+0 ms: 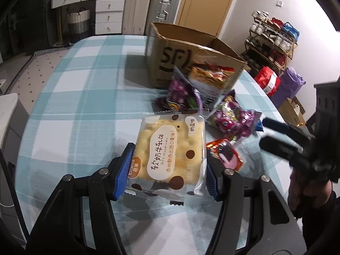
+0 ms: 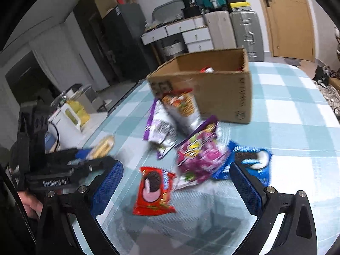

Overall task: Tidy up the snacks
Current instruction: 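Grasp the small red Oreo pack with the right tool while the left tool holds the bread pack, then lift both held packs and carry them over the cardboard box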

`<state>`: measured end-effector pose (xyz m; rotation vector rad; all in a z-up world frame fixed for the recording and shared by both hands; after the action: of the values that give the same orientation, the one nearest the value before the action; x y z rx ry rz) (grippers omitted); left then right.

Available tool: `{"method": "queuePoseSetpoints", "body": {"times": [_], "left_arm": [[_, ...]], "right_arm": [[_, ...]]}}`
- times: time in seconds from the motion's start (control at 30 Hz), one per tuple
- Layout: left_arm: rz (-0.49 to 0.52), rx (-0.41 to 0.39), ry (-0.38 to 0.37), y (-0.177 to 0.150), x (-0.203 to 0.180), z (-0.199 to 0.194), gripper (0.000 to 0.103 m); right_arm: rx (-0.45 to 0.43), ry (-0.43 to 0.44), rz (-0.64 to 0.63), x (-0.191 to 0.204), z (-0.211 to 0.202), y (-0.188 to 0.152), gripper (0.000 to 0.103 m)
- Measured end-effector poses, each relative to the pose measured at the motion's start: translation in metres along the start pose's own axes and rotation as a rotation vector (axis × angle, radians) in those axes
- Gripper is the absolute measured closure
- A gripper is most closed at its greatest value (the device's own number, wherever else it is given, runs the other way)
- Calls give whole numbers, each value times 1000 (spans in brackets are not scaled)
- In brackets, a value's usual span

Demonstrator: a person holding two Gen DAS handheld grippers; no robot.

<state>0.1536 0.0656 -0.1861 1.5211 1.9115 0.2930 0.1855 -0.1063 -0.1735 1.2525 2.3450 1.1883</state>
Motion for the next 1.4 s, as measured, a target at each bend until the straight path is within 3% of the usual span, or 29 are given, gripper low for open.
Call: {"method": "queuePoseSetpoints", "body": {"times": [0.57,0.73,0.77,0.87,0.93,1.4], "left_arm": [[-56,-34,34,6,32,-5,46],[-57,-40,30,6,33,-9,46],[-58,-39,30,6,33,-9,46],[-63,-44,32,5,35,-11,46],[-68,-46,36,5,36,-13,46],[-45,-51,28,3,25,-23,46]], "right_arm": [[102,35,-77,48,43,-17,2],[135,33,-112,58,58,-19,8],[149,27,-127,60,62,-20,10],[190,-3,-170,66,72,-24,31],[208,-3,-175,68,77,-26,58],[149,28,-106,55,54,-24,58]]}}
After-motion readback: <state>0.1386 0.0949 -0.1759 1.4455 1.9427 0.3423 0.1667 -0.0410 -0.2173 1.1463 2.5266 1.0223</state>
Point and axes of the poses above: each gripper's, at about its wrist camera, not at the fingertips, and z roughly the way its jaws point, x to its left, y to its top, the point moved 6 cm from there along z, roughly the way its jaws point, and after that the axes turned 15 degrees about -z, right-handed, at the moved point
